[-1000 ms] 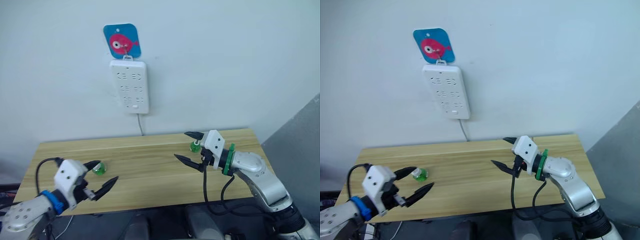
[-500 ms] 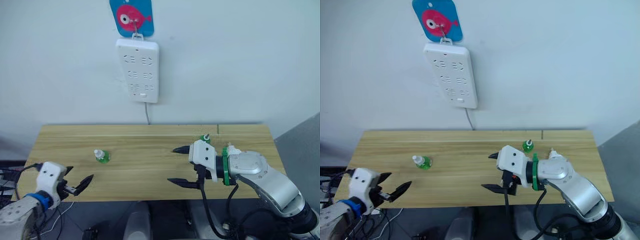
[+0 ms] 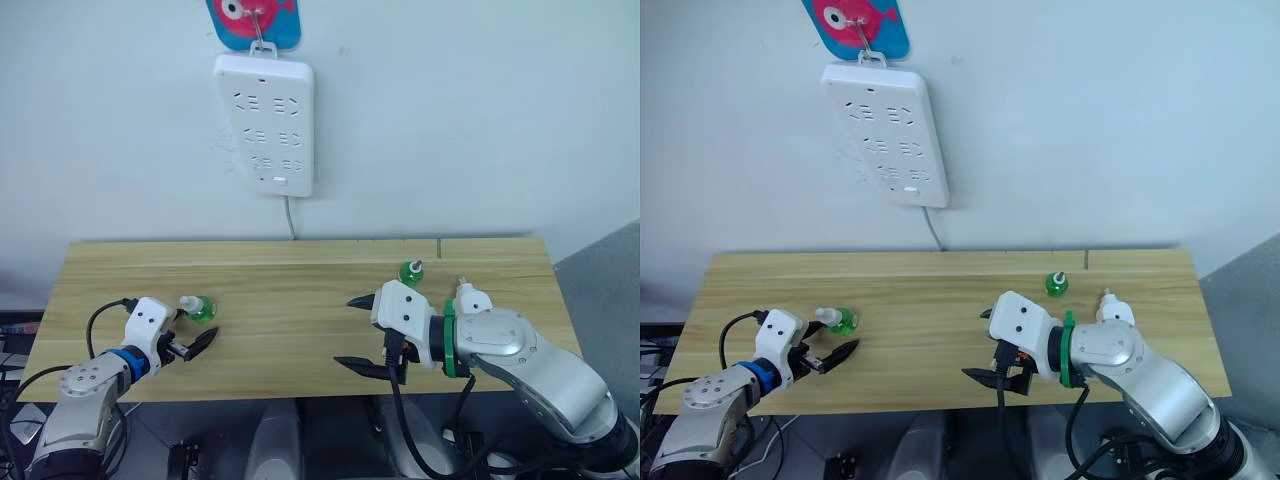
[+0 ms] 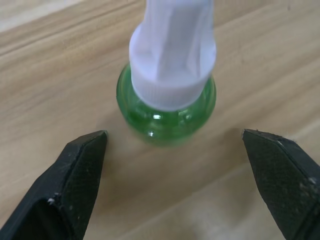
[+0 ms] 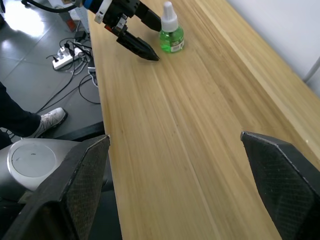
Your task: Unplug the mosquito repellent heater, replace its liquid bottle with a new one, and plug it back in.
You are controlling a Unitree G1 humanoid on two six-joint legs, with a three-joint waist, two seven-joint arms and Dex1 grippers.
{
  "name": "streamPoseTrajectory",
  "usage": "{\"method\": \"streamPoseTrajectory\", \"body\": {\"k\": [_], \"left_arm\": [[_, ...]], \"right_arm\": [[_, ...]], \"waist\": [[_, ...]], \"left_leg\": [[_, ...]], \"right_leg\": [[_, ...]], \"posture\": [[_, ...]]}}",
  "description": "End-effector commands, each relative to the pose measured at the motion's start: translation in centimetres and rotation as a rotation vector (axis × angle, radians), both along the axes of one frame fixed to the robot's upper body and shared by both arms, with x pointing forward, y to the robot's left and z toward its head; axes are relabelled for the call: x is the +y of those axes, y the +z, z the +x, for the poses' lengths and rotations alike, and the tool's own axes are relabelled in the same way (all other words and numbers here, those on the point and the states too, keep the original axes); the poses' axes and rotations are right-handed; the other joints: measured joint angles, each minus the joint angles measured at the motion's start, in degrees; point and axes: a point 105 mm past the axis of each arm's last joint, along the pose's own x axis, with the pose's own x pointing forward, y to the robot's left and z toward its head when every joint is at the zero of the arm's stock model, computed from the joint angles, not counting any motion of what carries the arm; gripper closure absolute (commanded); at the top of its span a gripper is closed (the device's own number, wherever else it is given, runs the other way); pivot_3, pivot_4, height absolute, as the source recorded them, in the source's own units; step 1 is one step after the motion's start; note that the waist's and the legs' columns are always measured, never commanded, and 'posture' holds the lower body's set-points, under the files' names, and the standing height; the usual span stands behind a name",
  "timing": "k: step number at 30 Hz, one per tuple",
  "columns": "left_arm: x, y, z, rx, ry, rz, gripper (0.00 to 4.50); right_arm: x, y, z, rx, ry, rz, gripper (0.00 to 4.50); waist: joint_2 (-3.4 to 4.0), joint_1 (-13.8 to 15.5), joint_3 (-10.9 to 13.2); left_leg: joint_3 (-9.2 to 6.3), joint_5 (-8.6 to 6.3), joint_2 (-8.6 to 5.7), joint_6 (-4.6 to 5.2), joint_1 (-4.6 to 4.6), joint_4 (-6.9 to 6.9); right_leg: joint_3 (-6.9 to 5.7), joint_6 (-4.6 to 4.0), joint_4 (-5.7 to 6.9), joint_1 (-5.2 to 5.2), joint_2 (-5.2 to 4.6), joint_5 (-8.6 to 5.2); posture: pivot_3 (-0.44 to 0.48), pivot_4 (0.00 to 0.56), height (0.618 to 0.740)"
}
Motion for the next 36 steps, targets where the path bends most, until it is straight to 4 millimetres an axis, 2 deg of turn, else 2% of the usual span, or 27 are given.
{"method": "streamPoseTrajectory", "body": {"k": [1,11,14,19,24,29,32,36], "left_arm": [[-0.5,-0.5,0.0,0.008,-0.008,0.0,0.0],[-1.2,-0.3,1.1,-0.014,0.017,-0.052,0.0],[-1.3,-0.3,1.1,-0.012,0.017,-0.056,0.57],[-1.5,-0.4,1.0,-0.008,0.008,-0.058,2.15],[-2.0,0.6,0.1,-0.016,-0.071,-0.024,2.23],[-5.4,3.2,-1.0,-0.001,-0.262,-0.015,2.23],[-8.0,4.7,-1.3,0.015,-0.378,-0.03,2.23],[-12.3,6.5,-2.2,0.069,-0.601,-0.035,2.23]], "right_arm": [[0.6,1.3,-1.3,-0.035,0.042,0.034,0.14],[0.2,1.3,-1.4,-0.021,0.012,0.031,0.14],[0.2,1.4,-1.4,-0.019,0.007,0.031,0.1],[-0.1,1.5,-1.4,-0.014,-0.007,0.029,0.1],[-0.7,1.5,-1.1,-0.02,-0.035,0.026,0.1],[-1.4,1.6,-0.5,-0.031,-0.065,0.036,0.1],[-1.5,1.8,0.1,-0.043,-0.072,0.047,0.1],[-1.2,2.6,1.2,-0.06,-0.069,0.078,0.1]], "waist": [[0.02,0.0,0.1],[0.0,-0.6,0.8],[0.01,-0.8,0.9],[0.0,-0.9,0.9],[-0.02,-1.1,0.9],[-0.11,-1.1,0.8],[-0.17,-0.9,0.6],[-0.22,-1.1,-0.1]], "left_leg": [[0.01,0.01,-0.01,-0.02,0.0,0.0],[0.04,0.09,-0.04,-0.16,-0.01,-0.01],[0.04,0.09,-0.04,-0.17,-0.01,-0.04],[0.09,0.09,-0.04,-0.17,-0.02,-0.07],[0.13,0.1,-0.03,-0.18,-0.06,-0.09],[-0.03,0.29,-0.01,-0.52,-0.51,-0.1],[-0.46,0.47,-0.07,-0.83,-1.07,-0.02],[-0.64,0.51,-0.08,-0.89,-1.25,-0.02]], "right_leg": [[0.0,0.03,0.0,0.0,-0.02,0.0],[0.04,0.17,-0.04,0.0,-0.08,0.02],[0.05,0.18,-0.06,0.0,-0.08,0.02],[0.1,0.21,-0.11,-0.01,-0.1,0.01],[0.13,0.24,-0.23,-0.04,-0.1,0.01],[-0.03,0.32,-0.48,-0.35,-0.15,0.11],[-0.5,0.21,-0.48,-0.7,-0.25,0.24],[-0.75,-0.04,-0.45,-0.79,-0.24,0.42]], "posture": [[-0.122,0.426,0.74],[-0.131,0.427,0.74],[-0.132,0.425,0.74],[-0.131,0.417,0.74],[-0.144,0.384,0.74],[-0.139,0.334,0.74],[-0.134,0.303,0.74],[-0.14,0.254,0.74]]}}
